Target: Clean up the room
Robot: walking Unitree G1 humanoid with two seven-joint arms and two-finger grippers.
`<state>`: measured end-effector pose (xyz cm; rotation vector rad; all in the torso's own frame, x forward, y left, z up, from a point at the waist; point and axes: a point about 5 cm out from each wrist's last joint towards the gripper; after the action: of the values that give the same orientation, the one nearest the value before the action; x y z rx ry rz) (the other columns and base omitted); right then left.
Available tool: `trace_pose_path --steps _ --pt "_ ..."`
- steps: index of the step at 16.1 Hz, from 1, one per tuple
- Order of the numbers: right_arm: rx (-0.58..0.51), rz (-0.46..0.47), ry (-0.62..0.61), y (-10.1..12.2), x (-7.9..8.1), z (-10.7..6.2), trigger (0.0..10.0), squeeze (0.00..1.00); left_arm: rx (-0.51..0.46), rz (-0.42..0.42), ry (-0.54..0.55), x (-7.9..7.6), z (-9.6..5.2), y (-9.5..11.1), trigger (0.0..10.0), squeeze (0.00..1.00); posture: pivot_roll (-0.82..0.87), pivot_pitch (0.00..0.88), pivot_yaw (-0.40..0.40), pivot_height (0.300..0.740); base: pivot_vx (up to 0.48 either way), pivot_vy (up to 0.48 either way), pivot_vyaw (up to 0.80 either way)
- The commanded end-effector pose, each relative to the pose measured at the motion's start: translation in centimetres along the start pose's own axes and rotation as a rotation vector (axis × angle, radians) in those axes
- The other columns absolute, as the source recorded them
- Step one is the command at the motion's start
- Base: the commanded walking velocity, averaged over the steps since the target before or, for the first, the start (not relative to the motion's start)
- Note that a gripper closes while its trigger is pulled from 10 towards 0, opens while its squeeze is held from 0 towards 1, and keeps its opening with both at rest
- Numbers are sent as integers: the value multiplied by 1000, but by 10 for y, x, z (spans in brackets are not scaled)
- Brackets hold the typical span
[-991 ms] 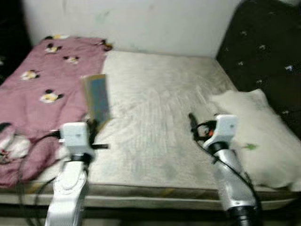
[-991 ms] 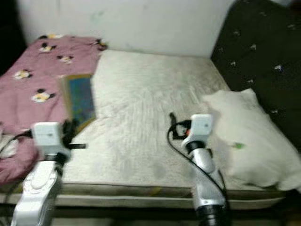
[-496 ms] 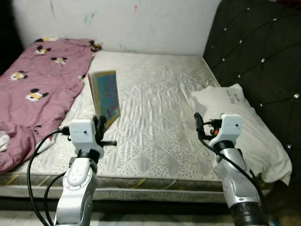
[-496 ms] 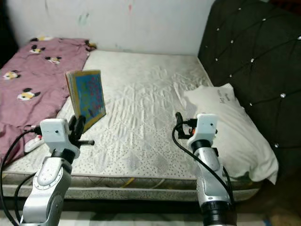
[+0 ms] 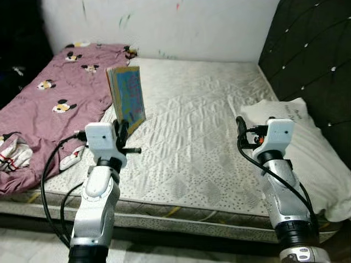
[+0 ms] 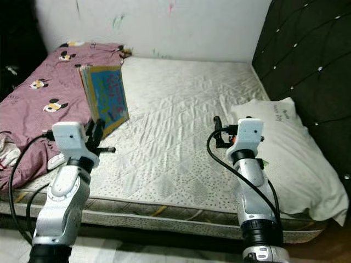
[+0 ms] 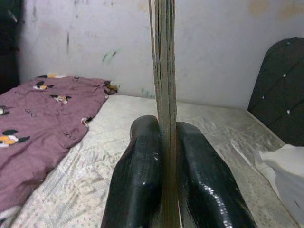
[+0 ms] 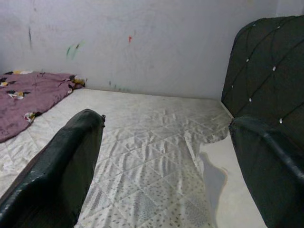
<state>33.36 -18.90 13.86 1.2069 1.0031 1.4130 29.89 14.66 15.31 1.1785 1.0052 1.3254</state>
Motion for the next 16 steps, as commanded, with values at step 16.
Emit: trace_pose_path --steps 16 --pt "10 14 -59 -20 4 -4 10000 0 -30 119 -130 -11 5 -13 10000 0 -11 0 48 740 0 0 0"
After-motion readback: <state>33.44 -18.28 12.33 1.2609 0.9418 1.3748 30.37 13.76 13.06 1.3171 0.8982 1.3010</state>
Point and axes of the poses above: a point about 5 cm out from each wrist's last joint towards the gripper, its own z axis pointing out of the wrist towards the gripper, its own y axis along the axis of the wrist's last joint, x = y × z, and after that the axes turned 12 degrees about z, right-handed
